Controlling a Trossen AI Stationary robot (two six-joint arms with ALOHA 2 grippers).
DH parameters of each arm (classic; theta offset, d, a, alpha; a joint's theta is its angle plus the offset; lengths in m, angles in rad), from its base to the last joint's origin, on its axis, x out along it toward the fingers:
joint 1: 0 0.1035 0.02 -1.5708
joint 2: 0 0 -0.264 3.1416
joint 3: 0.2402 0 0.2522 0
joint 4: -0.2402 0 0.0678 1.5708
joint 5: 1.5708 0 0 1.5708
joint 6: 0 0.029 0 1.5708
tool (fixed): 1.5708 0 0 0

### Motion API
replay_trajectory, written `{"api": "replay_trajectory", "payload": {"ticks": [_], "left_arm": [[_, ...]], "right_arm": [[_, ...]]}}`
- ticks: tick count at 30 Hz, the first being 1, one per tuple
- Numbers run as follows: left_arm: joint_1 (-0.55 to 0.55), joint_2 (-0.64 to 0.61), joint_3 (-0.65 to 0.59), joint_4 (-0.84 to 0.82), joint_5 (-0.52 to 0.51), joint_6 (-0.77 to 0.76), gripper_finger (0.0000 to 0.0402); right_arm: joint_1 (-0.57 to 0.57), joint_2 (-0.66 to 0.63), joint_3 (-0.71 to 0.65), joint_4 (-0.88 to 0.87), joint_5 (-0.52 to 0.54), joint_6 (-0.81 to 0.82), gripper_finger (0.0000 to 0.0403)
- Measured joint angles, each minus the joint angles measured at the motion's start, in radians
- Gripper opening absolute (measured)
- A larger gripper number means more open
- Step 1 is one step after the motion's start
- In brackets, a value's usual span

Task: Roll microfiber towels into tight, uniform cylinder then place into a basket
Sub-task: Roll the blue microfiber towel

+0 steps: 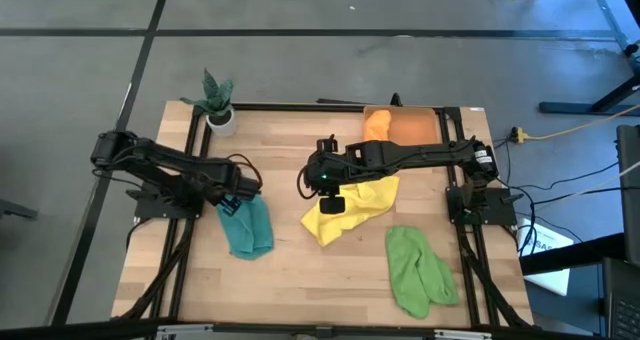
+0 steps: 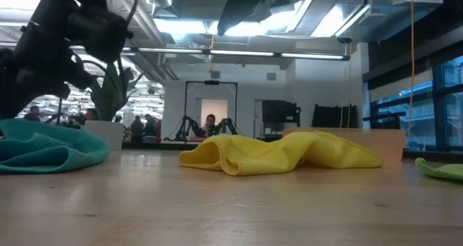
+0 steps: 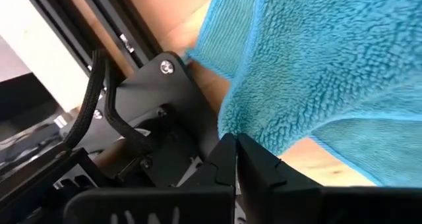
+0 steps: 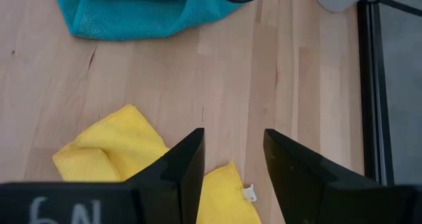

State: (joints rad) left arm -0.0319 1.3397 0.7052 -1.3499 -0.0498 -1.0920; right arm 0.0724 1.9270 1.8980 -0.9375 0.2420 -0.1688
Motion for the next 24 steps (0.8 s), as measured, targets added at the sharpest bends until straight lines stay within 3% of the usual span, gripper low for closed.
{"api": "replay_trajectory", "payload": {"ticks": [19,24], "left_arm": [[0.001,0.048,0.000,0.001,0.010,0.034,0.0000],[0.001,0.048,0.008,0.015,-0.024,0.127,0.0000]], "right_arm": [[0.000,0.000,0.000,0.032,0.000,0.000,0.0157],[0.000,0.000,0.000,0.034,0.000,0.000,0.0157]]}}
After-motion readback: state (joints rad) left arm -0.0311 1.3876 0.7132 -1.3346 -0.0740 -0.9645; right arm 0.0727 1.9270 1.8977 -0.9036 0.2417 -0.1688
